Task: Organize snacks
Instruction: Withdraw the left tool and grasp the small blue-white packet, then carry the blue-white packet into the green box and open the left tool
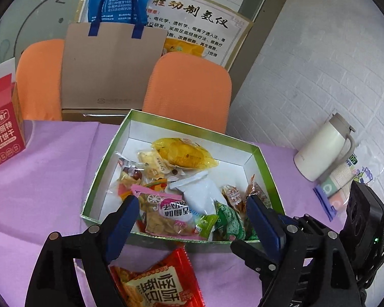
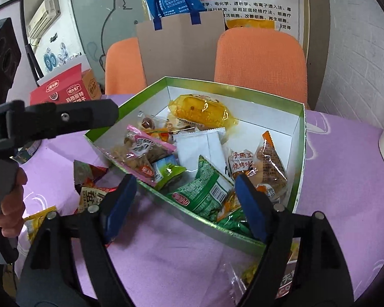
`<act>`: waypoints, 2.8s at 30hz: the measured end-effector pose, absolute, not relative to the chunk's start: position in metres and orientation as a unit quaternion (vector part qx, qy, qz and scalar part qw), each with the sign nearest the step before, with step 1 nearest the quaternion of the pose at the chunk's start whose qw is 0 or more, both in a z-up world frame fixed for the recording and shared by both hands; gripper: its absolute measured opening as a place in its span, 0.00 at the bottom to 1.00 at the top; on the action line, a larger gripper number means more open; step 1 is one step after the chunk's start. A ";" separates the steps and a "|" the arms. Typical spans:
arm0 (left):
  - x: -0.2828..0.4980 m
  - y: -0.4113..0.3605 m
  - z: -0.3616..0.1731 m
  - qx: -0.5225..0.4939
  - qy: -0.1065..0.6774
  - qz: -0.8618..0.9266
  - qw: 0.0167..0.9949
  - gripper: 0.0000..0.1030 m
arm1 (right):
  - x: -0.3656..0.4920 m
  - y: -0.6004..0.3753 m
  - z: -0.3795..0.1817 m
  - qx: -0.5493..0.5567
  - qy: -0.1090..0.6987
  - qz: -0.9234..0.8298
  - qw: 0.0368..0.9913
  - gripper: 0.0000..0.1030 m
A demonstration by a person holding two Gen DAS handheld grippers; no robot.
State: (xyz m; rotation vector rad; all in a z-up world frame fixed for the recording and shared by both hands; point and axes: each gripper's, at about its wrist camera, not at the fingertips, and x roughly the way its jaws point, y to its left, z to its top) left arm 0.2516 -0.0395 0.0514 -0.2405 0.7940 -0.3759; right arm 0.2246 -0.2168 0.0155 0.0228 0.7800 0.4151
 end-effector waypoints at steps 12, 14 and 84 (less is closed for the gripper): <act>0.176 0.016 0.057 -0.106 0.376 -0.152 0.908 0.86 | 0.158 -0.196 0.033 0.047 0.389 0.257 0.883 0.82; 0.170 0.024 0.047 -0.103 0.389 -0.143 0.904 0.86 | 0.151 -0.187 0.025 0.041 0.398 0.267 0.877 0.82; 0.125 -0.017 -0.009 -0.026 0.475 -0.215 0.853 0.31 | 0.126 -0.118 -0.040 0.024 0.456 0.336 0.823 0.26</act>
